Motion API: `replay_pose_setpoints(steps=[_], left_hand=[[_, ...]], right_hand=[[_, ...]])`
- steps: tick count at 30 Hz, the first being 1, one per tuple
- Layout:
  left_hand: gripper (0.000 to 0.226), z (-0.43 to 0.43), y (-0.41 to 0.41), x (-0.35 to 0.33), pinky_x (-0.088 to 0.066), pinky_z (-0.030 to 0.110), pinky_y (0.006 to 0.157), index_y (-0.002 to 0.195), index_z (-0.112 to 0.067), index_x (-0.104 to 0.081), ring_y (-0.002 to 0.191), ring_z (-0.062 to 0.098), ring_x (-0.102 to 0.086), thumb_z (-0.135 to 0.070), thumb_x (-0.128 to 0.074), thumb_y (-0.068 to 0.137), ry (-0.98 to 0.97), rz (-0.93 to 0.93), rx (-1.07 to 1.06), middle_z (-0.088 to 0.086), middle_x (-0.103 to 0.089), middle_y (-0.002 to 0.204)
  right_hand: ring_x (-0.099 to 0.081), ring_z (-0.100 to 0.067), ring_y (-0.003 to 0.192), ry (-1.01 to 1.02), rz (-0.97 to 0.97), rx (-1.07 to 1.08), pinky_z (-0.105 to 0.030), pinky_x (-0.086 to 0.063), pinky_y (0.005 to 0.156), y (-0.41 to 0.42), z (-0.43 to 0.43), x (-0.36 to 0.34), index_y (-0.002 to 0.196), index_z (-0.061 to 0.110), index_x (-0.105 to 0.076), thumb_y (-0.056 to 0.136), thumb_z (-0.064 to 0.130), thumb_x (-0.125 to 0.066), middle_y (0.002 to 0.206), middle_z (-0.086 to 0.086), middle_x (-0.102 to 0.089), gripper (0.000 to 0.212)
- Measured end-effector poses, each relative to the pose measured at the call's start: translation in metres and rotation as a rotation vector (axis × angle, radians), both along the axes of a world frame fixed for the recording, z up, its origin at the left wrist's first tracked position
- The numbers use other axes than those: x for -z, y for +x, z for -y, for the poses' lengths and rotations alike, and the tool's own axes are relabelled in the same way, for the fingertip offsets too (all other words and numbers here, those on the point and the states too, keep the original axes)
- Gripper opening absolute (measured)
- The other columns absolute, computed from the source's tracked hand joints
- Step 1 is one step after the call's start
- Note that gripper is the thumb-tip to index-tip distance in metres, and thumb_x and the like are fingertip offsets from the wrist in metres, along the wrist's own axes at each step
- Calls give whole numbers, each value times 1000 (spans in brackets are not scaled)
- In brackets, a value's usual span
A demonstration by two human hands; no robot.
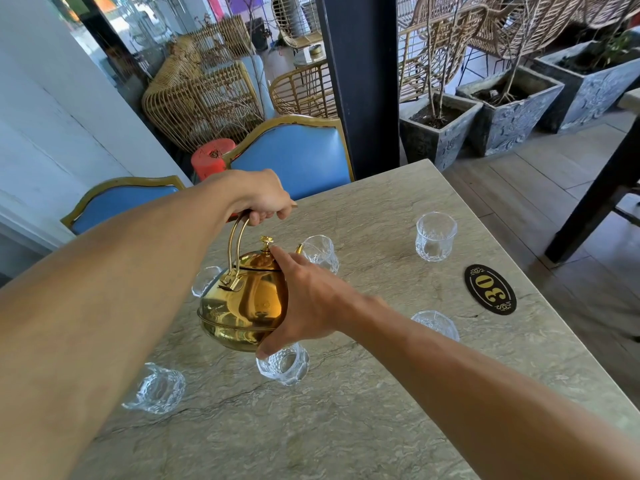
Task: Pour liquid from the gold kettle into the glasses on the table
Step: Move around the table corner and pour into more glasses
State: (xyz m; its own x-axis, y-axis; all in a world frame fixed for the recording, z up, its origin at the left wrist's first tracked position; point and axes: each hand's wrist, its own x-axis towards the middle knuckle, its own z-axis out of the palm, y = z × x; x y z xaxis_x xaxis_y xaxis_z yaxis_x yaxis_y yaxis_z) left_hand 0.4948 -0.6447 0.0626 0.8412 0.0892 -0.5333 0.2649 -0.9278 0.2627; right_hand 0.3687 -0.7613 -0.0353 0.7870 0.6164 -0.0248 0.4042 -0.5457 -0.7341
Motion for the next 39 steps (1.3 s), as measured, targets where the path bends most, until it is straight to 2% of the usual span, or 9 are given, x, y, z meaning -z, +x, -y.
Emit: replay_pose_setpoints(steps=[4, 23, 26, 31, 34, 39], left_hand=[[27, 0, 0, 1, -28, 19, 33, 105, -12, -55, 35, 11, -28, 0, -55, 81, 16, 0, 7, 2, -37, 49], [26, 1, 3, 1, -28, 19, 32, 104, -13, -54, 34, 11, -28, 0, -55, 81, 20, -13, 8, 1, -36, 45], [28, 1, 2, 1, -28, 19, 32, 106, -12, -56, 34, 10, -28, 0, -56, 81, 10, -18, -4, 0, -36, 43], [45, 1, 3, 1, -28, 18, 32, 125, -3, -61, 34, 11, -27, 0, -55, 81, 1, -16, -17, 0, -36, 43], [45, 1, 2, 0, -27, 18, 32, 125, -8, -62, 34, 10, -27, 1, -54, 82, -11, -21, -22, -1, -36, 42], [42, 1, 2, 0, -28, 18, 32, 124, -1, -61, 33, 10, -28, 0, -56, 82, 0, -22, -23, 0, -37, 43]], right_hand=[[-49, -28, 125, -8, -7, -3, -45, -48, 102, 0, 0, 1, 159, 23, -2, 45, 65, -94, 145, -6, -42, 152], [-51, -27, 122, 4, -12, -3, -43, -49, 101, 1, 0, 0, 159, 22, -5, 44, 65, -94, 142, -6, -45, 151], [-50, -27, 123, 4, -15, -3, -44, -49, 101, 1, 0, -1, 159, 23, -4, 45, 65, -94, 143, -6, -44, 151], [-50, -27, 123, 13, -21, -6, -43, -49, 101, 1, 1, -2, 158, 23, -5, 45, 64, -94, 143, -6, -44, 150], [-50, -27, 124, 15, -21, -7, -42, -48, 101, 1, 1, -2, 159, 22, -5, 45, 64, -94, 143, -6, -44, 150], [-51, -26, 123, 22, -21, -9, -40, -49, 101, 1, 1, -3, 159, 21, -5, 46, 63, -95, 142, -6, -44, 150]])
